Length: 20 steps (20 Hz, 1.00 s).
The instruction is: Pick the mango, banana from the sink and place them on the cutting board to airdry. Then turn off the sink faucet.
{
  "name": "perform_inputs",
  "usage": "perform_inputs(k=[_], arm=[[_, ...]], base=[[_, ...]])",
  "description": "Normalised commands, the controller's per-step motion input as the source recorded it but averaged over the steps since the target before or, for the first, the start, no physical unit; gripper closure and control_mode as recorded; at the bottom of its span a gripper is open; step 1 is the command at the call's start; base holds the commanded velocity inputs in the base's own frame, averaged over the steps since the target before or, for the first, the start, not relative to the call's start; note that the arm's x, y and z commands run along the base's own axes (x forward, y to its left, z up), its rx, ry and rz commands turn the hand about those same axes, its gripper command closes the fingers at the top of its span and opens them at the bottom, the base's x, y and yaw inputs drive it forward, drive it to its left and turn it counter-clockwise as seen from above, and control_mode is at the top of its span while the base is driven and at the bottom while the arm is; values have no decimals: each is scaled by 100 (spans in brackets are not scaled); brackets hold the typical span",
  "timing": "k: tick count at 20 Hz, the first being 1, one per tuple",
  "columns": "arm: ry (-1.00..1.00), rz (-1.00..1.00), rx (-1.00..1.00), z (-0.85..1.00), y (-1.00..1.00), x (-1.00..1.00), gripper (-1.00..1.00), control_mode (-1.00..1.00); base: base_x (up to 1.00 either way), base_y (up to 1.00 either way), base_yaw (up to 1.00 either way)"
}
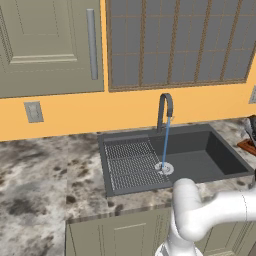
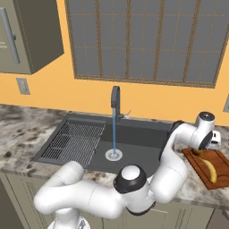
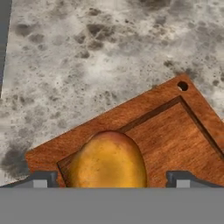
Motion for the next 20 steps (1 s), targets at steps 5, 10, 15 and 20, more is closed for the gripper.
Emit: perform_inputs(k=[5,10,15,20], arm=[[-10,13,0,43,15,-35,-100,-100],[-10,16,0,47,45,-50,-100,-100],[-11,14,-1,45,77,-57,-100,-100],[-9,15,-11,39,89,-67,-100,-100]], base=[[0,0,0],[0,0,0],[0,0,0],[0,0,0]])
